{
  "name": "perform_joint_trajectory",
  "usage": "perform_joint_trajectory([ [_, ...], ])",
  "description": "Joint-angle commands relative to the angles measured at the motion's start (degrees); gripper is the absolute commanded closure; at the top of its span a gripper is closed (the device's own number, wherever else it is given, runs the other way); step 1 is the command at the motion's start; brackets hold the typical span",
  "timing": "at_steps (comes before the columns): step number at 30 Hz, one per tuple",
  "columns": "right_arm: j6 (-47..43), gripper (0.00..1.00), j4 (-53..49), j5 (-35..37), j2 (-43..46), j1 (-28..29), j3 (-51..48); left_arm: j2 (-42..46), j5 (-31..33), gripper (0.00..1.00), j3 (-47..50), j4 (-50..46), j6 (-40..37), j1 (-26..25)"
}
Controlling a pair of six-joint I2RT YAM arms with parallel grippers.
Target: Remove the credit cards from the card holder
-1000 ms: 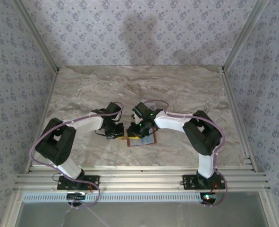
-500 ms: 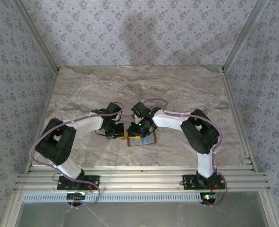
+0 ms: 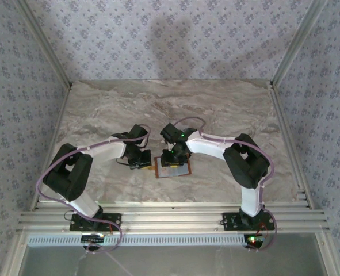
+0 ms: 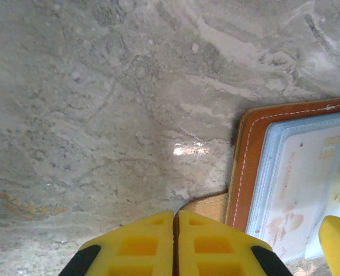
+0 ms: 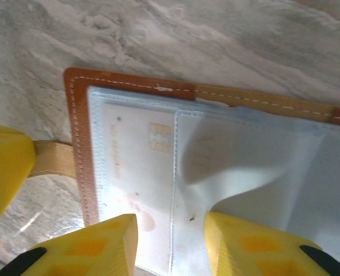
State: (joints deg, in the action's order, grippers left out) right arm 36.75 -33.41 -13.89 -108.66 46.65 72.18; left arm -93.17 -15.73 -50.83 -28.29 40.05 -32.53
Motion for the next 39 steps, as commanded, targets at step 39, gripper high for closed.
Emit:
perform_joint_trajectory([
  [39, -5.9, 0.54, -13.0, 9.8, 11.0, -7.4, -2.6, 4.8, 6.8, 0.74, -9.7, -10.2, -1.9, -3.3],
])
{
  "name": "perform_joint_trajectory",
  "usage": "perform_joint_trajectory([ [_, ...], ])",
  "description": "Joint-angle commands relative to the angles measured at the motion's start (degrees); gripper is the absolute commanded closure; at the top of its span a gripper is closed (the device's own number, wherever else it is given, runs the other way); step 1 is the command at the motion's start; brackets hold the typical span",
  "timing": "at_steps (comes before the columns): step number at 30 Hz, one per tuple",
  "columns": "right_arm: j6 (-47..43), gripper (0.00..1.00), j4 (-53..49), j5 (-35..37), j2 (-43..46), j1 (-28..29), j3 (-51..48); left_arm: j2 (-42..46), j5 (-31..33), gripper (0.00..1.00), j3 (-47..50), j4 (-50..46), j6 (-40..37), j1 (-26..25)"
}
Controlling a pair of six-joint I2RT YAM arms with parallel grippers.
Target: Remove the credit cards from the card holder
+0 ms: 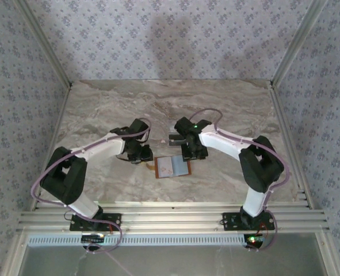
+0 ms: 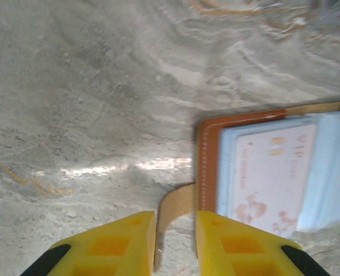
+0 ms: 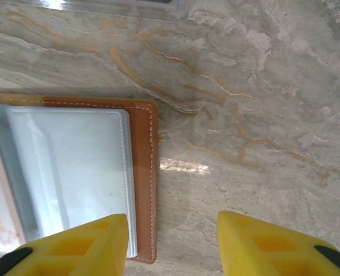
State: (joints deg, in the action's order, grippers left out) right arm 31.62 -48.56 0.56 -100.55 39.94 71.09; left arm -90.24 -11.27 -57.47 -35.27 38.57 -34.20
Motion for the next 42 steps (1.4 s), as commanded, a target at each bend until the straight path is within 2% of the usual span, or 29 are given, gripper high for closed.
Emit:
perform_joint_trajectory([
  [1, -0.9, 0.55, 4.2, -7.4, 3.6, -1.1, -2.2, 1.6, 2.6, 0.73, -4.1, -3.3, 0.0, -2.5],
  [6, 1.6, 0.59, 13.6, -18.0, 4.8, -2.4, -7.0, -2.1, 2.7, 0.73, -7.7, -4.6, 1.0, -5.7],
  [14, 5.8, 0.66, 22.9, -25.5, 3.7, -2.6, -10.3, -9.3, 1.0, 0.75, -6.9, -1.1, 1.5, -6.9],
  [20, 6.5, 0.75, 25.6, -28.3, 1.6, -2.3, -10.8, -12.6, 1.3, 0.77, -6.5, -1.0, 1.2, -7.1],
  [33, 8.0, 0.77, 30.0, -32.2, -2.9, -1.1, -10.3, -14.4, 2.3, 0.79, -5.7, -1.9, 0.5, -7.0],
  [42, 7.3, 0.78, 28.9, -30.5, -5.2, -0.6, -9.8, -14.4, 2.3, 0.8, -5.7, -2.3, 0.2, -7.1],
])
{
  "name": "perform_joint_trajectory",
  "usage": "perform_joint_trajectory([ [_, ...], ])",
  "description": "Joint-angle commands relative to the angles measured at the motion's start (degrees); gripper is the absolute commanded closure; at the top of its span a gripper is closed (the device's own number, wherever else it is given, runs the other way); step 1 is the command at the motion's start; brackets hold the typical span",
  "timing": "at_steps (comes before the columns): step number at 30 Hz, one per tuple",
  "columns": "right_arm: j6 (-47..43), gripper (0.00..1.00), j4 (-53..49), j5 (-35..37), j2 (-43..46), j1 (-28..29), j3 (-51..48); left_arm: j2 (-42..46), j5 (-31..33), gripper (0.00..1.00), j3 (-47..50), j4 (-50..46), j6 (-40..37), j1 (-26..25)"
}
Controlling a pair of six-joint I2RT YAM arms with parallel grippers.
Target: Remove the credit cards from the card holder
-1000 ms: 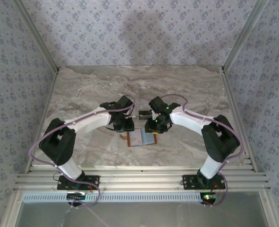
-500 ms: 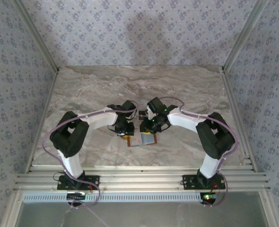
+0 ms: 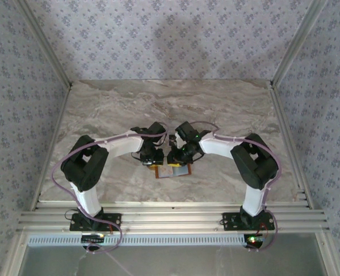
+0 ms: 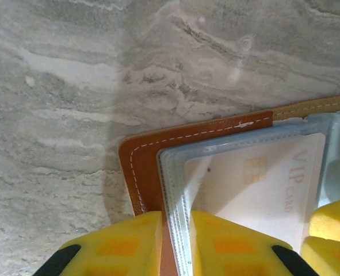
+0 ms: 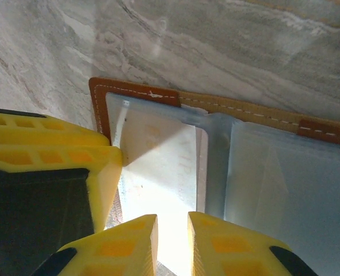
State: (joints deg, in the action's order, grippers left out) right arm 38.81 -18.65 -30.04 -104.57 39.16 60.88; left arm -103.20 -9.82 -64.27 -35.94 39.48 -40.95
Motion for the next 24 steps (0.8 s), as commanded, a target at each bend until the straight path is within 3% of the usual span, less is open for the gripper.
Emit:
perform_joint_trajectory([
  [1, -0.1, 0.78, -1.4, 0.7, -1.3, 0.3, 0.4, -1.3, 0.9, 0.8, 1.1, -1.8, -0.7, -0.4],
  [14, -2.2, 0.8, -7.1, 6.6, 0.4, 0.3, 1.1, 0.2, 2.1, 0.8, 0.7, -2.6, -1.2, -0.3],
  [24, -2.3, 0.81, -7.8, 6.7, 2.5, 0.3, 1.4, 1.2, 2.4, 0.8, 0.3, -4.4, -1.2, -0.3],
])
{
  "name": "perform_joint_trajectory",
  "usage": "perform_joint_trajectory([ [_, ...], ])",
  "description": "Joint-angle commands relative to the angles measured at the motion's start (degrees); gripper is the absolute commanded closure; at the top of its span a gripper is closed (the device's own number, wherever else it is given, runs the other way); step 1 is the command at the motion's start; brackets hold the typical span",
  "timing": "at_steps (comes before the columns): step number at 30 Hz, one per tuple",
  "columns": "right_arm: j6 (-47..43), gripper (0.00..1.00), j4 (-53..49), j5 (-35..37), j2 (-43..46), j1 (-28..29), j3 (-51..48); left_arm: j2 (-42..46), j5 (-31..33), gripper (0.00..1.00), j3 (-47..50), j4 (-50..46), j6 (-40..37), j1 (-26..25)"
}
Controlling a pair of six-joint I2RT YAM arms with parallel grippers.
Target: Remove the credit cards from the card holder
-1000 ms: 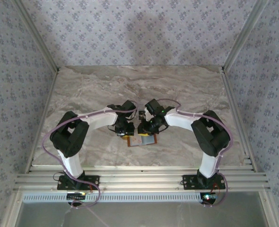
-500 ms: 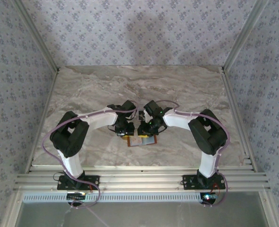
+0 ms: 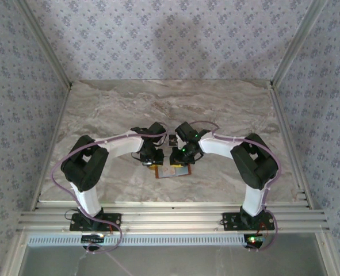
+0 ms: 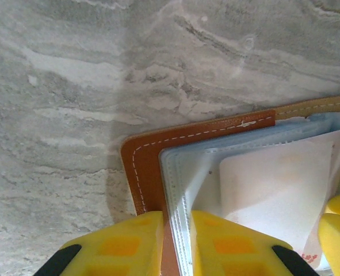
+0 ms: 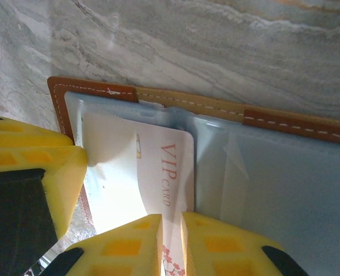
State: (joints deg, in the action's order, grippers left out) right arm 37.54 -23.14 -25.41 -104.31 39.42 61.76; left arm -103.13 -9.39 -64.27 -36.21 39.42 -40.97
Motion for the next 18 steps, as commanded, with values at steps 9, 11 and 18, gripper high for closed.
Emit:
perform_joint_trajectory([
  [9, 0.0, 0.81, -0.6, -1.1, 6.0, -1.3, -0.7, 2.7, 2.1, 0.79, -2.5, -5.4, -1.2, -1.1],
  [11, 0.1, 0.8, 0.0, -1.5, 6.0, -1.8, -1.4, 2.9, 2.1, 0.79, -2.5, -5.5, -0.8, -1.4],
  [18, -1.0, 0.79, 1.5, -3.7, 4.4, -2.6, -2.4, 3.1, 1.4, 0.77, -2.6, -4.6, -0.1, -2.7],
])
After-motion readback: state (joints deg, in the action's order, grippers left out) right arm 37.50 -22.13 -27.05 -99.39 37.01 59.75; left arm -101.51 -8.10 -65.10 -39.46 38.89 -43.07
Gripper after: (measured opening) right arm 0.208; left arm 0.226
